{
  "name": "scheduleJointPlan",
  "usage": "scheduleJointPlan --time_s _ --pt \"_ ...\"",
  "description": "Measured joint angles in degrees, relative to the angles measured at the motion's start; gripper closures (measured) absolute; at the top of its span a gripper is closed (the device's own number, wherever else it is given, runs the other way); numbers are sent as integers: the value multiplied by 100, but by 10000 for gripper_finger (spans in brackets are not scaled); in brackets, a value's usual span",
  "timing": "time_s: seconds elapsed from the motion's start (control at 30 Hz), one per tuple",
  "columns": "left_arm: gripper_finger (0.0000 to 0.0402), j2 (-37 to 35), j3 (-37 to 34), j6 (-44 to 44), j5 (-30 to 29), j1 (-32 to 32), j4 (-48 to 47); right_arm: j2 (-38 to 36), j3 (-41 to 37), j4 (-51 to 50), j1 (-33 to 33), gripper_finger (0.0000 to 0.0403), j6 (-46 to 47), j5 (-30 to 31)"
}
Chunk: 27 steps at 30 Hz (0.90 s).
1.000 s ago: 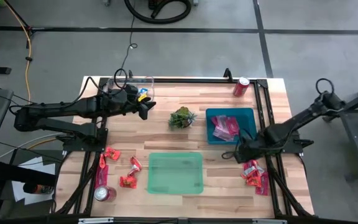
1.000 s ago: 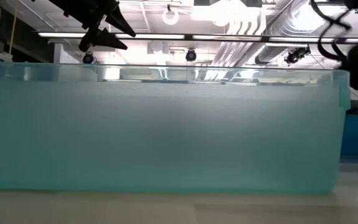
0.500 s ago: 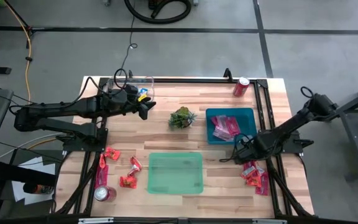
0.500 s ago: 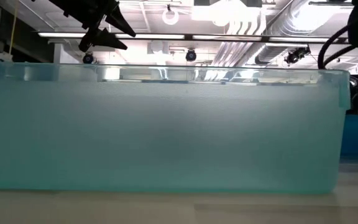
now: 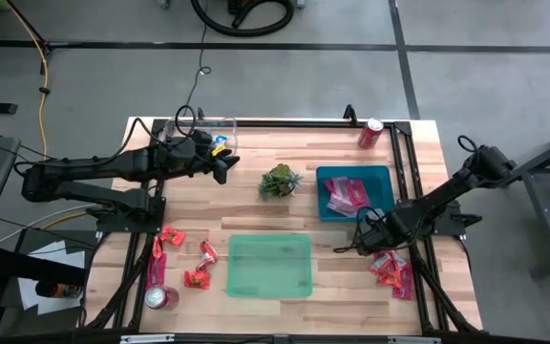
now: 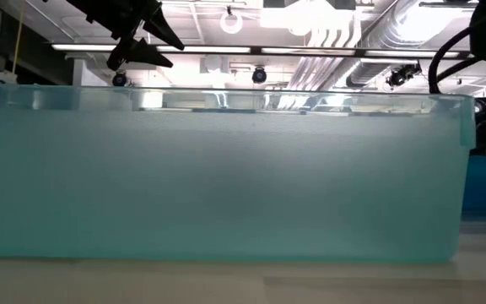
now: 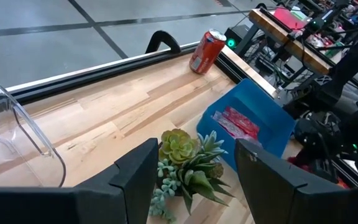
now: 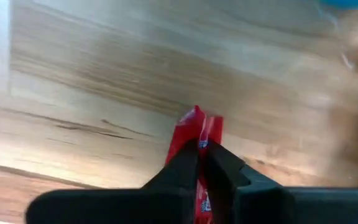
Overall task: Sort candy
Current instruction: Put the red candy into the blue bin
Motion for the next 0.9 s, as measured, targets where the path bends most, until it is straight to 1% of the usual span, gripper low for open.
scheduleJointPlan --time_s 0.1,0.17,0.23,0.33,0.43,0.5,0.57,0.6,0.67,0.77,0.83,0.9 --pt "202 0 0 49 0 0 -2 -108 257 -310 -17 391 -317 246" --pt "202 0 0 51 0 2 -7 -294 589 -544 -17 399 -591 445" --pt "202 -2 0 53 0 0 -13 -474 923 -858 -17 398 -914 702" --pt "202 -1 0 55 0 2 -16 -793 1449 -1151 -17 401 -1617 1321" --pt "202 -1 0 56 -9 1 -15 -1115 1914 -882 -17 400 -2818 2194" --pt "202 0 0 55 -62 0 -15 -1274 2135 -530 -17 401 -3501 2985" --pt "202 -1 0 55 -76 0 -15 -1426 2264 -94 -44 401 -3981 3905" --pt "202 0 0 55 -78 2 -15 -1495 2290 169 -86 401 -4202 4263" --pt "202 -2 0 46 -78 0 -13 -1627 2282 724 -209 402 -4779 4665" --pt "202 0 0 22 -80 0 -11 -1822 2144 1667 -482 402 -5785 4646" --pt "202 -1 0 -106 -84 0 -9 -1916 2018 2147 -720 402 -6299 4381" --pt "202 -2 0 -199 -89 0 16 -1985 1925 2487 -1010 402 -6617 4039"
